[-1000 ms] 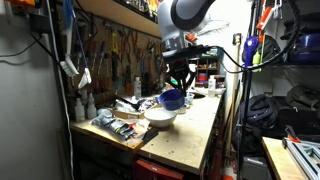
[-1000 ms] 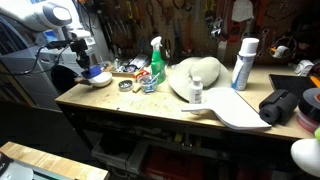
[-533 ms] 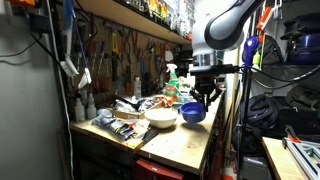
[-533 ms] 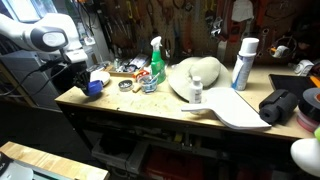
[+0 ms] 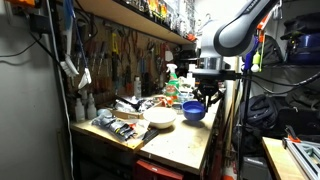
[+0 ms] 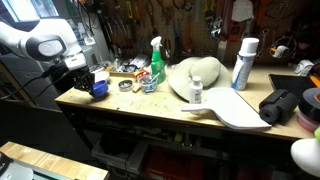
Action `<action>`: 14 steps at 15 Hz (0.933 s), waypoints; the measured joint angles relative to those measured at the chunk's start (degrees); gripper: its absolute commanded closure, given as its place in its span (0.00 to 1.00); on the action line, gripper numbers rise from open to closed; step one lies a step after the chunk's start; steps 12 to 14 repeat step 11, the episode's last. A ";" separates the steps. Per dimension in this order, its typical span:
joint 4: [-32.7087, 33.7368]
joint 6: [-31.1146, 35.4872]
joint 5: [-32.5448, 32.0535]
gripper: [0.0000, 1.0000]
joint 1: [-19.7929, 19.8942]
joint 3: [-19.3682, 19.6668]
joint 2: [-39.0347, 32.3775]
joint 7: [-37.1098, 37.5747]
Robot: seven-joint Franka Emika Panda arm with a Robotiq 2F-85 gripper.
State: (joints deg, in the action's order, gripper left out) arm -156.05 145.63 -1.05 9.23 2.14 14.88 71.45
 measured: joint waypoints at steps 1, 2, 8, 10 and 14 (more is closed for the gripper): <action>0.11 0.94 0.01 0.68 0.02 -0.22 -0.05 0.68; 0.24 1.14 0.01 0.62 0.03 -0.38 -0.10 1.28; 0.84 1.10 -1.23 0.18 0.66 -1.95 0.12 4.67; 1.69 1.09 -6.39 0.03 1.28 -4.25 1.88 7.58; 2.12 0.55 -9.34 0.21 1.44 -5.78 3.52 8.96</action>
